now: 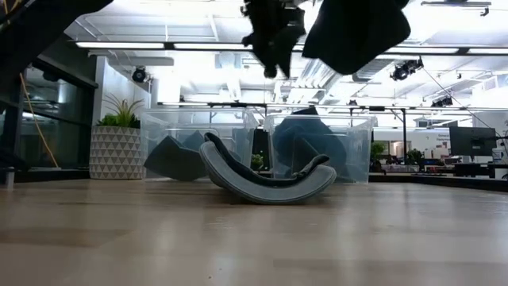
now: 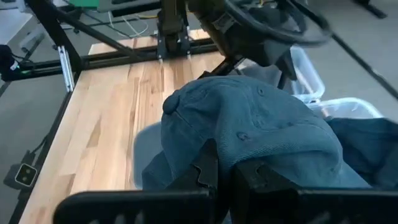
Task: Pick & Place hat
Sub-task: Put the blue cap into the right transparent bin
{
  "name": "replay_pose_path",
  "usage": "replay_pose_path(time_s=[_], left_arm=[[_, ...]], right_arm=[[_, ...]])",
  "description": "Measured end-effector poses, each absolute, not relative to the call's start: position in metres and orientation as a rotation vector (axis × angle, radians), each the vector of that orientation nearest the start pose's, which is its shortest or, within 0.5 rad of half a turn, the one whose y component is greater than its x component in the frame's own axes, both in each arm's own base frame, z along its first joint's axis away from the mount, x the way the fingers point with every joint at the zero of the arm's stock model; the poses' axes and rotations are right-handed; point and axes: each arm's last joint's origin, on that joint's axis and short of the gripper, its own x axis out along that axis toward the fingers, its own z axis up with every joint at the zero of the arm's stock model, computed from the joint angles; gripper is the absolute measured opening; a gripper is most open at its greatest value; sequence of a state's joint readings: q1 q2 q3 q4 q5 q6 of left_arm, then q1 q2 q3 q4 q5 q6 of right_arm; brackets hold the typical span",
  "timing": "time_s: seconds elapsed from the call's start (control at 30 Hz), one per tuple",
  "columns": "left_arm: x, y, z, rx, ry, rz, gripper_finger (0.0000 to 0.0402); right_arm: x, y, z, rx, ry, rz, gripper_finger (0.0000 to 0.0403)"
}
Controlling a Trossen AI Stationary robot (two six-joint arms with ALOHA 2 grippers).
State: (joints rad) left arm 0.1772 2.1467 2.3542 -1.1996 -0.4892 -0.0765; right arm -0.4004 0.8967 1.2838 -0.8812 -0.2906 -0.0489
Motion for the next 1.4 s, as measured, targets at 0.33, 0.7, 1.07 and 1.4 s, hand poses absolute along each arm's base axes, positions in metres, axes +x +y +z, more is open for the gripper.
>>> replay_pose_path(time_s=[0.33,0.7,1.07,1.4], left_arm=[[0.447,0.092,0.39,0.211,0.675,0.569,0.0243],[0.455,0.078,0.413,0.35,0.503,0.574,0.0243],[0.458,0.071,0.417,0.39,0.463,0.547,0.0243],[0.46,0.071,0.42,0.382,0.423,0.565,0.0233]], right_arm=[[0.115,-0.055,0.445,0.086,0.425,-0.22,0.0002],[0.122,-0.078,0.454,0.138,0.442,-0.26,0.0002],[0.135,-0.085,0.455,0.17,0.394,-0.135,0.0002],[0.146,-0.091,0.456,0.198,0.347,-0.039,0.0002]])
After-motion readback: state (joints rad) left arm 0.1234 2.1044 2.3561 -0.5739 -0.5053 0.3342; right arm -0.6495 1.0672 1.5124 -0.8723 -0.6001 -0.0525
